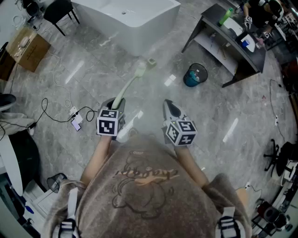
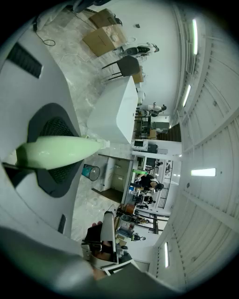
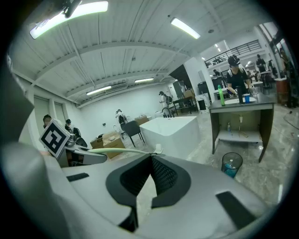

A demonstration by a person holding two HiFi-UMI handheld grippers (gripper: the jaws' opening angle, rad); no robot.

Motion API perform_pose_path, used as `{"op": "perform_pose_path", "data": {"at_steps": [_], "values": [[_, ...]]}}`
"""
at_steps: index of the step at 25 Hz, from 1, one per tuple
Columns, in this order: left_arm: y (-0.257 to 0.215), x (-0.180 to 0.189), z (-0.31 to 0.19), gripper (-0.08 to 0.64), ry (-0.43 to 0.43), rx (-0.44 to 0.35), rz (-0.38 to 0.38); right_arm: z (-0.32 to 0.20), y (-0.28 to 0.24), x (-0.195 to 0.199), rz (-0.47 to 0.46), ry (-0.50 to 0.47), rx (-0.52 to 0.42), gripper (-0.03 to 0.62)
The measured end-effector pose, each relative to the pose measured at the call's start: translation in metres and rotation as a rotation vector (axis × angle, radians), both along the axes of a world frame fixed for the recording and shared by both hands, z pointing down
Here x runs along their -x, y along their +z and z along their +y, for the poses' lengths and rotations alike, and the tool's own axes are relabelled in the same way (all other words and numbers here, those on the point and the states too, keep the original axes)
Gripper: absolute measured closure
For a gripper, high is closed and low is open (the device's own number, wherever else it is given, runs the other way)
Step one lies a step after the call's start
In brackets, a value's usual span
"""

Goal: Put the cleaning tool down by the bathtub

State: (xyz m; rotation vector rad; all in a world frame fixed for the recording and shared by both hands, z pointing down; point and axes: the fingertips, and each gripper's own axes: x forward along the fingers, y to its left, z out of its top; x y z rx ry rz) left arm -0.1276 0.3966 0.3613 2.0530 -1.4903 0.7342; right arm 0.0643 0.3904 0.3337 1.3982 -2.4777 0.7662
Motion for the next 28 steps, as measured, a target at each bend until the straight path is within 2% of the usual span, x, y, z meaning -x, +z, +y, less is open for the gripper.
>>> {"op": "perform_pose_path", "data": {"at_steps": [14,18,28], "values": [[0.002,0.003,0.000,0.479,0.024,0.004,0.003,0.001,-0.004,0.012,-0.013,0.001,-0.017,0.594],[0.003,0.015,-0.003,0.479,0.042,0.004,0.006,0.003,-0.010,0.024,-0.046,0.014,-0.035,0.592],[0.009,0.040,-0.013,0.479,0.107,-0.021,0.010,0.010,-0.010,0.052,-0.060,0.033,-0.071,0.592]]}}
